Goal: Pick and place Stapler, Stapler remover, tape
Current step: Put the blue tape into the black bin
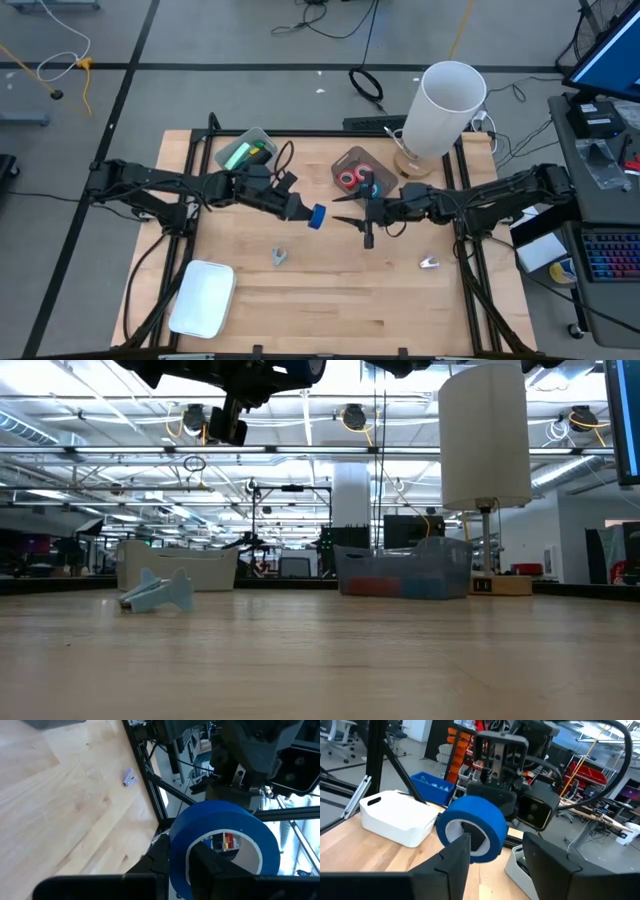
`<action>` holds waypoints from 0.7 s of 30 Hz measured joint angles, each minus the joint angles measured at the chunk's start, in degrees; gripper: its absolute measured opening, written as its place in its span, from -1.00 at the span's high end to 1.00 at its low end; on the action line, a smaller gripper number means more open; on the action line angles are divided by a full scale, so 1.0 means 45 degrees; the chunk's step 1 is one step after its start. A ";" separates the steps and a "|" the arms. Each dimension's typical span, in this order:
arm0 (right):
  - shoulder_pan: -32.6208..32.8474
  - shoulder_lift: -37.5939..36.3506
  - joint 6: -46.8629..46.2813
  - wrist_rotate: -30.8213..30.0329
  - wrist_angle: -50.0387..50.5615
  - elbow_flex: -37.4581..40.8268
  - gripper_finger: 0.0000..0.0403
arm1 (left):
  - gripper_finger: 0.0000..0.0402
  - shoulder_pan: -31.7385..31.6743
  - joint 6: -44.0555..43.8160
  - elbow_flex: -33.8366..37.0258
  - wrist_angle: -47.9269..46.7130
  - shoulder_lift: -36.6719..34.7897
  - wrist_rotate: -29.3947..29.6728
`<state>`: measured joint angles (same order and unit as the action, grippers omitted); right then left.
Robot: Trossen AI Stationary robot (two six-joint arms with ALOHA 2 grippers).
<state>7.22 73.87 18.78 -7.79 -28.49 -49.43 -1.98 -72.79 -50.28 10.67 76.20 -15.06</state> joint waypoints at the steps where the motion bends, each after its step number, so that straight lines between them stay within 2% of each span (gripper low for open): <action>1: 0.0000 0.0000 -0.0002 0.0005 -0.0073 0.0000 0.11 | 0.81 0.0000 -0.0079 0.0000 0.0012 0.0000 0.0011; 9: 0.0000 0.0000 -0.0012 -0.0238 -0.0108 0.0015 0.12 | 0.81 0.0000 -0.0697 -0.0084 0.0985 0.0463 0.0006; 21: 0.0000 0.0000 -0.0109 -0.0570 -0.0133 0.0019 0.08 | 0.81 -0.0139 -0.0533 -0.0826 0.1003 0.1202 -0.0435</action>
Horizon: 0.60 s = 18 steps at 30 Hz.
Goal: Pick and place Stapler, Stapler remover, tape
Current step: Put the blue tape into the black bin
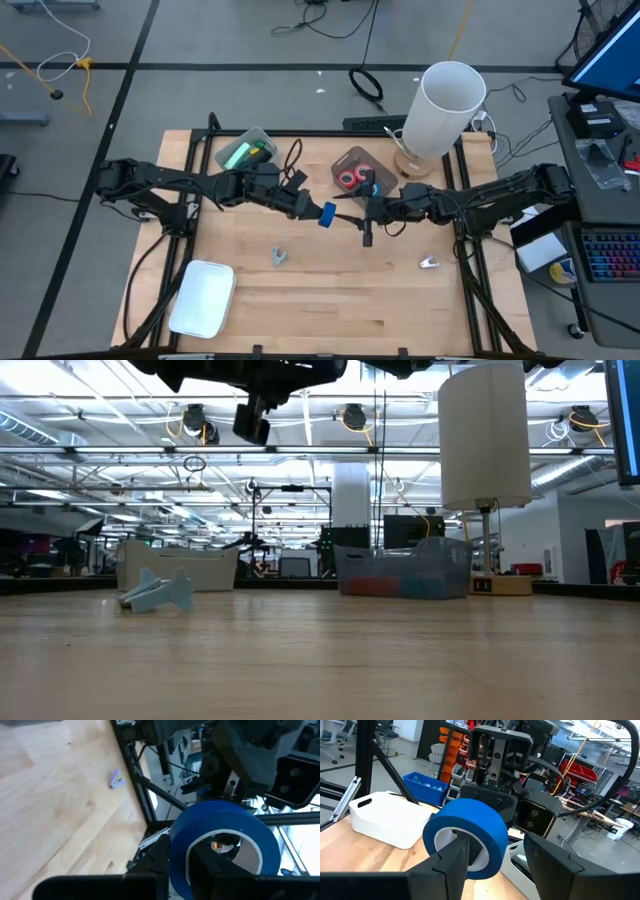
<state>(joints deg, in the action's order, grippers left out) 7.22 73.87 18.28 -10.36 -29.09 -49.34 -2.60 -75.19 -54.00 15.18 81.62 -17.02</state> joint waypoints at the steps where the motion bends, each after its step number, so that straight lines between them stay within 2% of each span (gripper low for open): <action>1: -0.0005 0.0000 -0.0001 -0.0008 -0.0025 0.0000 0.08 | 0.81 0.0008 -0.0012 0.0000 0.0075 0.0043 -0.0005; 13: -0.0020 -0.0010 -0.0049 -0.0402 -0.0077 0.0018 0.17 | 0.81 0.0085 -0.0027 -0.0525 0.0886 0.0789 -0.0297; 18: -0.0019 -0.0008 -0.0047 -0.0324 -0.0143 0.0010 0.37 | 0.81 0.0045 0.0119 -0.0651 0.0885 0.0946 -0.0523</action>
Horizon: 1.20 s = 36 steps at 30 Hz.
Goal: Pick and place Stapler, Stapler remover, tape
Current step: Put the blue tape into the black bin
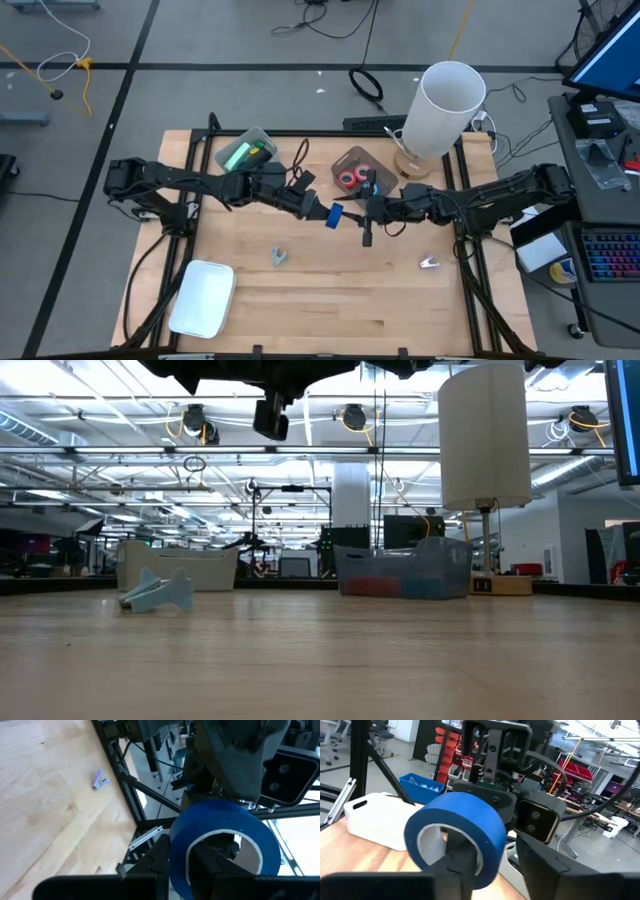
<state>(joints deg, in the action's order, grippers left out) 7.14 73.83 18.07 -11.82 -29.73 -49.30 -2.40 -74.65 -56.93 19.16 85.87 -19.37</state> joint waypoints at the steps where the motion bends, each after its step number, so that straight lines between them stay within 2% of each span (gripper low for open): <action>1: 0.0000 0.0006 -0.0006 0.0001 0.0021 0.0005 0.44 | 0.81 -0.0038 0.0086 0.0000 -0.0028 0.0011 -0.0032; 3: 0.0000 0.0021 -0.0142 -0.0013 0.0010 0.0005 0.60 | 0.81 -0.0057 0.0248 0.0000 -0.0052 0.0013 -0.0007; 6: -0.0010 0.0022 -0.0212 -0.0033 -0.0105 0.0000 0.85 | 0.65 -0.0090 0.0686 -0.0019 -0.0082 0.0023 0.0073; 10: -0.0014 0.0018 -0.0505 -0.0110 -0.0069 0.0005 0.86 | 0.39 -0.0170 0.2061 -0.0010 -0.0190 0.0023 -0.0416; 14: -0.0121 -0.0033 -0.0976 -0.0637 0.0193 0.0005 0.86 | 0.22 -0.0484 0.3695 -0.0010 -0.0764 0.0018 -0.1693; 18: -0.0267 -0.0060 -0.1104 -0.1259 0.0813 0.0014 0.86 | 0.16 -0.0933 0.4643 -0.0051 -0.2565 -0.0018 -0.2579; 21: -0.0610 -0.0239 -0.1684 -0.2692 0.1074 -0.0038 0.86 | 0.15 -0.1091 0.5727 0.0068 -0.4966 0.0008 -0.3186; 24: -0.1015 -0.0237 -0.2373 -0.3803 0.2159 -0.0045 0.86 | 0.15 -0.1233 0.6766 0.0048 -0.7367 -0.0026 -0.2317; 29: -0.2321 -0.0301 -0.3826 -0.4081 0.4008 -0.0156 0.86 | 0.14 -0.1163 0.7720 0.0058 -1.0652 0.0008 0.0580; 32: -0.3188 -0.0260 -0.4802 -0.3977 0.6143 -0.0391 0.86 | 0.14 -0.1101 0.8036 0.0015 -1.0933 -0.0002 0.1941; 36: -0.4473 0.0016 -0.5811 -0.3165 0.8039 -0.0906 0.86 | 0.14 -0.0988 0.8491 0.0019 -1.0882 -0.0006 0.2883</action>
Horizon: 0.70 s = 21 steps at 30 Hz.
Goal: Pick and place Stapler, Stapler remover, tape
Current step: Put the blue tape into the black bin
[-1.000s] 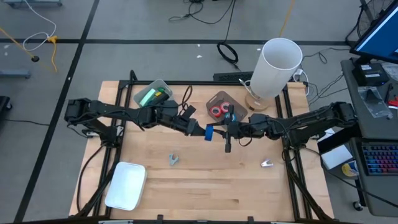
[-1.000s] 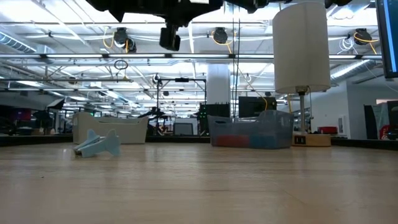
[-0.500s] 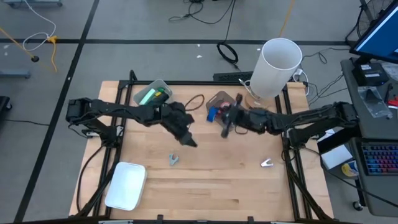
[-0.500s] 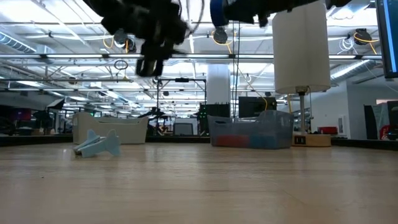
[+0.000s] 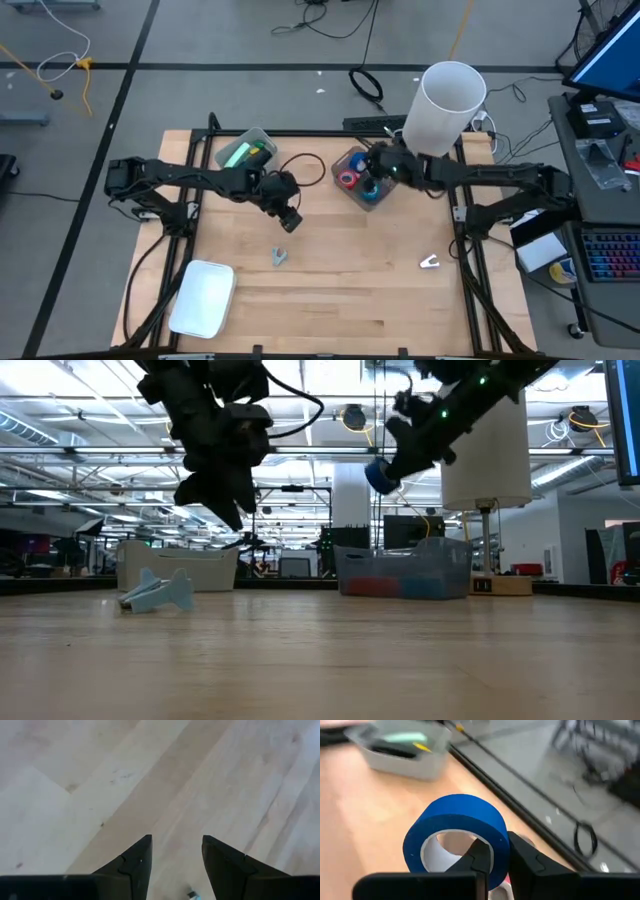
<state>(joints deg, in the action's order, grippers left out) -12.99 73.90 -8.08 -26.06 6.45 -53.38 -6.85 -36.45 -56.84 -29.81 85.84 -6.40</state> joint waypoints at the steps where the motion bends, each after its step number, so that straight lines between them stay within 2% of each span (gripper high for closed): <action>1: -0.0298 0.0059 -0.0282 0.0299 0.0476 -0.0102 0.86 | 0.14 0.0040 0.0113 0.0000 -0.0018 -0.0006 0.0157; 8: -0.1437 0.1844 -0.1554 0.2855 0.2713 -0.1068 0.86 | 0.14 0.0353 0.0854 0.0000 0.0037 -0.0144 0.1385; 15: -0.1451 0.3907 -0.1719 0.3116 0.4853 -0.2156 0.84 | 0.14 0.0880 0.1000 -0.0025 0.0361 -0.0507 0.1881; 21: -0.1456 0.4450 -0.1464 0.3153 0.5103 -0.2295 0.84 | 0.14 0.1490 0.1082 -0.0017 0.0313 -0.1085 0.2403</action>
<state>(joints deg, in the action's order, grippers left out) -19.54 93.93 -14.66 -11.87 29.41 -63.70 -0.14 -31.58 -56.92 -28.40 80.96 4.42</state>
